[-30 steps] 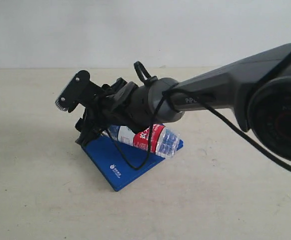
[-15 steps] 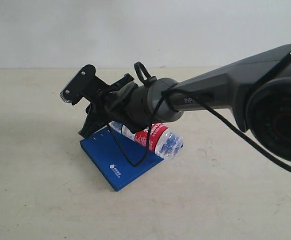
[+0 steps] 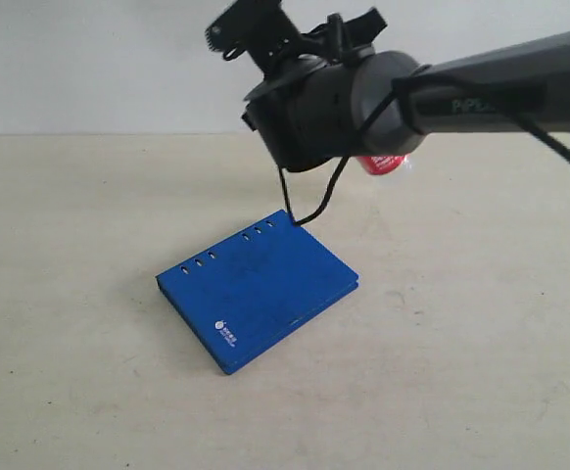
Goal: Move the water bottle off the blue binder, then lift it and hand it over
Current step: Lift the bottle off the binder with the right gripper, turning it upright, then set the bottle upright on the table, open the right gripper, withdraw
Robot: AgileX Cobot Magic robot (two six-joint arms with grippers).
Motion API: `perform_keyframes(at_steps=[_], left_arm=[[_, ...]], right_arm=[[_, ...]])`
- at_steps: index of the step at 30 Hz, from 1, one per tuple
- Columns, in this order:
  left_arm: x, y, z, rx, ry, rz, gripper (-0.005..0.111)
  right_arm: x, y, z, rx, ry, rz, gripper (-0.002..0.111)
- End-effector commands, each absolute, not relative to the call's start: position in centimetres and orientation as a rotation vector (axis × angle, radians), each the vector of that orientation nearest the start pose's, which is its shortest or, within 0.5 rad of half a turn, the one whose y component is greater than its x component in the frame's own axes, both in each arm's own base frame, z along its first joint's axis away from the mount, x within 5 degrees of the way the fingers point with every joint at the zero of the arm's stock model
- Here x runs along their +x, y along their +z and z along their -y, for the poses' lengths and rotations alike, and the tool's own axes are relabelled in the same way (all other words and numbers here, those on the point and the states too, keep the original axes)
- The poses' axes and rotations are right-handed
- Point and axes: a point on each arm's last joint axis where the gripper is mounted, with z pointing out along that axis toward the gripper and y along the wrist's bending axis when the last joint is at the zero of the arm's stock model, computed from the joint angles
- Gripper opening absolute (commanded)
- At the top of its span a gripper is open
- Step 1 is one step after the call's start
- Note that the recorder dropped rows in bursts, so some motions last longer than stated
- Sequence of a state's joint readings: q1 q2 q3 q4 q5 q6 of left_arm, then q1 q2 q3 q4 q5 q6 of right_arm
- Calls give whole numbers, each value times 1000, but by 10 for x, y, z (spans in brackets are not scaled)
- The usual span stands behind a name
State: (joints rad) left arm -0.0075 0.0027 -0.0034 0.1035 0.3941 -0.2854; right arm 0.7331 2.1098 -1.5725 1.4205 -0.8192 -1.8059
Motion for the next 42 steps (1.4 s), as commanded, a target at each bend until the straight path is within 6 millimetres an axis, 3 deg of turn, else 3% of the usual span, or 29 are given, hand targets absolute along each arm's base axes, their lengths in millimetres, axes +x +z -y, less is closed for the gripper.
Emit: perform_keyframes(at_steps=[1, 5, 8, 12, 16, 20, 22, 24, 26, 30, 32, 35, 42], left_arm=[[52, 178, -3, -195, -107, -1862, 5], [52, 178, -3, -195, -107, -1862, 5], [52, 178, -3, -195, -107, -1862, 5], [52, 178, -3, -195, -107, -1862, 5], [52, 178, -3, -195, -107, -1862, 5], [52, 178, -3, -195, -107, -1862, 5], [52, 178, -3, -195, -107, -1862, 5], [52, 178, -3, -195, -107, -1862, 5], [52, 178, -3, -195, -107, -1862, 5], [52, 178, -3, -195, -107, -1862, 5], [52, 178, -3, -195, -107, -1862, 5], [52, 178, -3, -195, -107, -1862, 5], [52, 178, -3, -195, -107, -1862, 5]], right_arm=[[407, 258, -235, -377, -565, -1754, 0], [422, 243, -213, -397, -436, -1829, 0], [428, 232, -199, -314, -327, -1888, 0], [432, 221, -176, -232, -337, -1930, 0], [432, 221, -174, -282, -393, -1921, 2], [433, 223, -171, -294, -455, -1904, 15], [432, 227, -166, -253, -521, -1884, 12], [429, 239, -158, -193, -589, -1845, 0], [425, 256, -155, -160, -589, -1811, 0], [418, 279, -159, -169, -428, -1827, 0], [415, 285, -166, -217, -265, -1852, 0], [418, 285, -169, -291, -126, -1864, 0], [426, 277, -156, -489, 37, -1865, 0]])
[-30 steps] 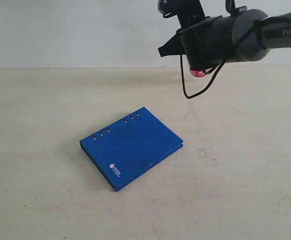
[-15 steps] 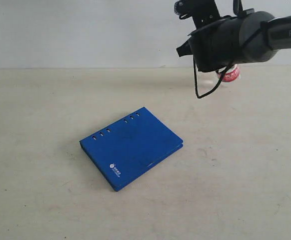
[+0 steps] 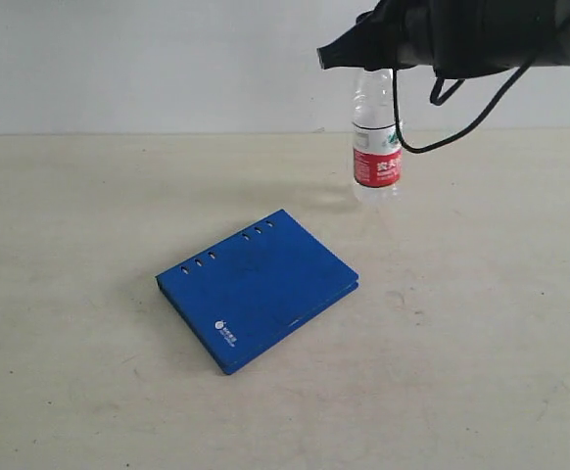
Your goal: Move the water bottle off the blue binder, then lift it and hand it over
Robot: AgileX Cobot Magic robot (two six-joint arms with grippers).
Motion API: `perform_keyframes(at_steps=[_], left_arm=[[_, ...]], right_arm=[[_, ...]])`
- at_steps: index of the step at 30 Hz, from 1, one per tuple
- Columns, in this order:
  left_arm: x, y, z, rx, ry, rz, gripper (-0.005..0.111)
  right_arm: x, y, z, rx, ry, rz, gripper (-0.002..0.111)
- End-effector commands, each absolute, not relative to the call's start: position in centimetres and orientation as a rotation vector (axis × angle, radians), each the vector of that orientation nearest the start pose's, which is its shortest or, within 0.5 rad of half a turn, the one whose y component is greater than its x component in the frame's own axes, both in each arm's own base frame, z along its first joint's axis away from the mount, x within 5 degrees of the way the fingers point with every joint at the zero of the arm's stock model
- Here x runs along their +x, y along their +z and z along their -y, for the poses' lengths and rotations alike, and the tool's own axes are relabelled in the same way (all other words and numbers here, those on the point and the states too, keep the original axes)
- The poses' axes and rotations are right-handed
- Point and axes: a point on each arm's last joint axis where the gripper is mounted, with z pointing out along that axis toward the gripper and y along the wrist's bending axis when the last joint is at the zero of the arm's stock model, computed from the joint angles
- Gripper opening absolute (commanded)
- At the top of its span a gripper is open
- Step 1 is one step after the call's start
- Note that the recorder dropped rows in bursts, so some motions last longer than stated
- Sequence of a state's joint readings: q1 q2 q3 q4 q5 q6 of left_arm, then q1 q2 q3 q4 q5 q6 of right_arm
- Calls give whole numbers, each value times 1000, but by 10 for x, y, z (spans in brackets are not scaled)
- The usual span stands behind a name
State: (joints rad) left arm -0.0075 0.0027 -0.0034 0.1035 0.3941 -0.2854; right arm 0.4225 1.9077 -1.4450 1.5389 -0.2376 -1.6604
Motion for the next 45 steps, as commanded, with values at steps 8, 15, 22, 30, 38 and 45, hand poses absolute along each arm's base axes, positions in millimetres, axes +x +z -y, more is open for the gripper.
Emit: perform_keyframes(at_steps=[8, 15, 22, 30, 38, 45], left_arm=[[52, 178, -3, -195, -107, -1862, 5], [52, 178, -3, -195, -107, -1862, 5], [52, 178, -3, -195, -107, -1862, 5], [52, 178, -3, -195, -107, -1862, 5], [52, 178, -3, -195, -107, -1862, 5], [52, 178, -3, -195, -107, -1862, 5]], right_arm=[[435, 275, -122, -574, 180, -1868, 0], [436, 275, -115, -622, 137, -1851, 5], [436, 275, -115, -646, 115, -1848, 46], [425, 308, -109, -626, 60, -1774, 47], [372, 390, -114, -665, 248, -1579, 47], [320, 381, -139, -1211, 618, -1618, -1]])
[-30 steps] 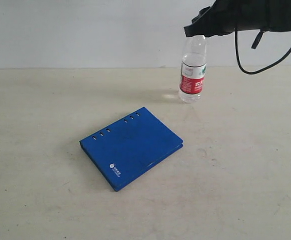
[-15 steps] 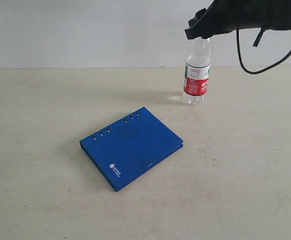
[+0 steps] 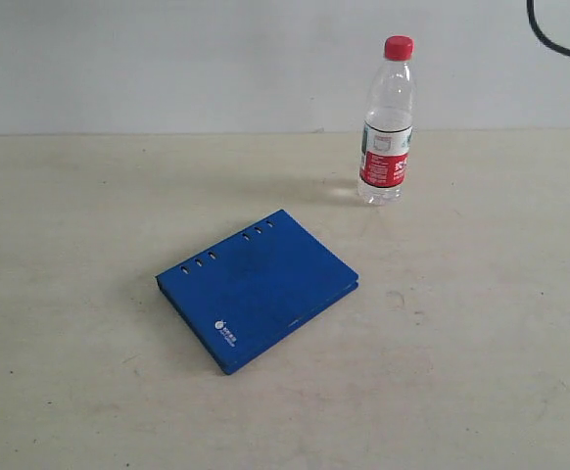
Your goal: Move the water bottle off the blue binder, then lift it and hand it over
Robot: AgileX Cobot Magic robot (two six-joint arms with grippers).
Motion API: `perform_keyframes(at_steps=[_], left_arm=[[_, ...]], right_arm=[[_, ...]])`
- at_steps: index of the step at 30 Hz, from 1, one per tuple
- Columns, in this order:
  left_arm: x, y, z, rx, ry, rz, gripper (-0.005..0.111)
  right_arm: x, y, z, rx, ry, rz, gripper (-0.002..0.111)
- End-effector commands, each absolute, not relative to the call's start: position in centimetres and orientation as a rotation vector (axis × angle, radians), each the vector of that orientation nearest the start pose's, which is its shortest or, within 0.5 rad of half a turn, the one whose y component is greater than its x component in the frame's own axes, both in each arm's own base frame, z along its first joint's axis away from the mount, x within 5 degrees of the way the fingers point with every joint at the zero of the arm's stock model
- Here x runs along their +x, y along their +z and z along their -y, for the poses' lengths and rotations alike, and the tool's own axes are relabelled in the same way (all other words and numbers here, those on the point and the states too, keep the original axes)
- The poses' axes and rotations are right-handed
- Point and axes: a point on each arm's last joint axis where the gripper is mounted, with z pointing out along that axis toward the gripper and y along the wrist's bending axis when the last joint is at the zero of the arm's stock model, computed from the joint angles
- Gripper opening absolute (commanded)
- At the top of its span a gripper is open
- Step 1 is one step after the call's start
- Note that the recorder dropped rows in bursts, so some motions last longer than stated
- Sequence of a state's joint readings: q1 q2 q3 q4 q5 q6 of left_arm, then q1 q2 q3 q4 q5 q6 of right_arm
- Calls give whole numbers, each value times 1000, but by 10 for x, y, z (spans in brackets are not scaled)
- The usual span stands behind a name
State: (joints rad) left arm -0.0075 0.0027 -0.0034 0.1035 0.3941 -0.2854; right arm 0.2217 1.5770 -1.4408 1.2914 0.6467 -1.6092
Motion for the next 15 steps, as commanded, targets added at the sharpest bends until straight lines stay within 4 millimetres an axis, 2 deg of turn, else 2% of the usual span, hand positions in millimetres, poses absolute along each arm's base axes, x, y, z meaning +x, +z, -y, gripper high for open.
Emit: perform_keyframes(at_steps=[1, 2, 4, 8, 12, 15], left_arm=[[52, 178, -3, -195, -107, -1862, 5], [52, 178, -3, -195, -107, -1862, 5], [52, 178, -3, -195, -107, -1862, 5], [52, 178, -3, -195, -107, -1862, 5], [52, 178, -3, -195, -107, -1862, 5], [52, 178, -3, -195, -107, -1862, 5]], right_arm=[[317, 377, -139, -1262, 635, -1643, 0], [317, 372, -138, -1291, 617, -1663, 0], [323, 370, -134, -1226, 548, -1735, 0], [322, 382, -123, -1135, 383, -1778, 0], [293, 414, -111, -1036, 272, -1668, 0], [257, 436, -102, -929, 177, -1551, 0]])
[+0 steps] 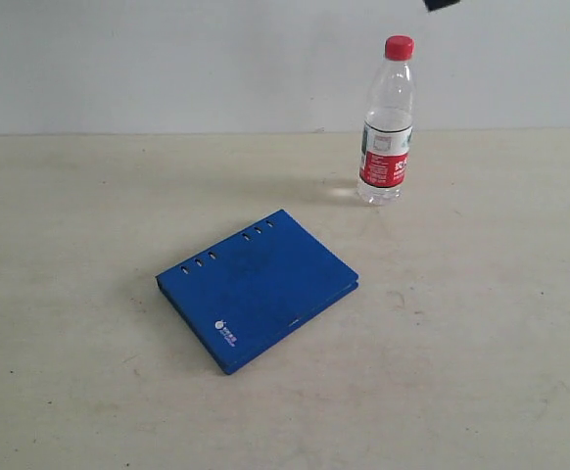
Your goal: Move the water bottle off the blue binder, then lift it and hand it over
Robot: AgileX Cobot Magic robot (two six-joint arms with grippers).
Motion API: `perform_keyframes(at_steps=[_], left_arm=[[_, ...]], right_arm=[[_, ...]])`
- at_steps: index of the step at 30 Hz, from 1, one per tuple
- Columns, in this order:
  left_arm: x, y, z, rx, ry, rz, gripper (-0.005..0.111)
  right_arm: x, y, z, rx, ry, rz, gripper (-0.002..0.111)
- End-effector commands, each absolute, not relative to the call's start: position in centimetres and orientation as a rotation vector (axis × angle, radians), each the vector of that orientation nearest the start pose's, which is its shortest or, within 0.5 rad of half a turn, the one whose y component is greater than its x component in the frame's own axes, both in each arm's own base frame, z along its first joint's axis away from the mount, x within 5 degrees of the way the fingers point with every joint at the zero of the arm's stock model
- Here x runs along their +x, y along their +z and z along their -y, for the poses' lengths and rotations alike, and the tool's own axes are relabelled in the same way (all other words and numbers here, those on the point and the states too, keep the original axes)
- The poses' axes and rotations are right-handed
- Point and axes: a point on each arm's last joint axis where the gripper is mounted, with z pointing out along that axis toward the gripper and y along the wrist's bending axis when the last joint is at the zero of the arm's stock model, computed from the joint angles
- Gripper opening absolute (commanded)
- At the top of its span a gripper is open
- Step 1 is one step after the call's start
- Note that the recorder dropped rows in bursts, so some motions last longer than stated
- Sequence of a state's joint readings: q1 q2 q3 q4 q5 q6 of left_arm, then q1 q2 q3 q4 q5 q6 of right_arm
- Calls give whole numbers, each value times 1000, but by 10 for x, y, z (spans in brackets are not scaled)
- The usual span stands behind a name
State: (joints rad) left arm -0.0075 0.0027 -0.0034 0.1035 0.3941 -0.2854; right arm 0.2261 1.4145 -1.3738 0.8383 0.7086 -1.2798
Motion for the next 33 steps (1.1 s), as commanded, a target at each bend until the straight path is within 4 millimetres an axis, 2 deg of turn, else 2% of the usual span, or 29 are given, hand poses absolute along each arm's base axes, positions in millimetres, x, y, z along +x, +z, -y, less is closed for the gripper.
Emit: perform_keyframes(at_steps=[1, 3, 5, 7, 10, 13, 18, 21, 22, 23, 25, 27, 29, 33], left_arm=[[52, 178, -3, -195, -107, -1862, 5], [52, 179, -3, -190, -101, -1858, 5], [53, 179, -3, -181, -89, -1855, 5], [53, 179, -3, -181, -89, -1855, 5], [53, 179, -3, -181, -89, -1855, 5], [53, 182, -5, -125, -24, -1820, 5], [54, 184, -6, -94, 18, -1809, 5], [55, 188, -6, -68, 27, -1766, 5], [55, 191, -4, -110, -39, -1729, 5], [56, 194, -1, -219, -184, -1682, 5], [56, 198, 3, -468, -489, -1605, 5], [56, 198, 6, -620, -674, -1580, 5], [56, 196, 7, -633, -691, -1604, 5], [56, 195, 6, -509, -551, -1639, 5]], right_arm=[[243, 441, -99, -881, 166, -1517, 0], [220, 443, -95, -806, 212, -1497, 0], [198, 431, -93, -810, 285, -1533, 0], [182, 408, -95, -864, 386, -1619, 0], [172, 368, -101, -868, 583, -1777, 0], [174, 326, -102, -815, 667, -1921, 0], [180, 255, -95, -633, 664, -2197, 0], [188, 226, -92, -540, 623, -2300, 5], [190, 221, -92, -534, 617, -2323, 9], [193, 214, -93, -542, 616, -2350, 14], [202, 205, -96, -556, 616, -2388, 29], [210, 196, -97, -544, 603, -2426, 48], [217, 188, -95, -503, 561, -2453, 59], [229, 174, -90, -378, 473, -2488, 61]])
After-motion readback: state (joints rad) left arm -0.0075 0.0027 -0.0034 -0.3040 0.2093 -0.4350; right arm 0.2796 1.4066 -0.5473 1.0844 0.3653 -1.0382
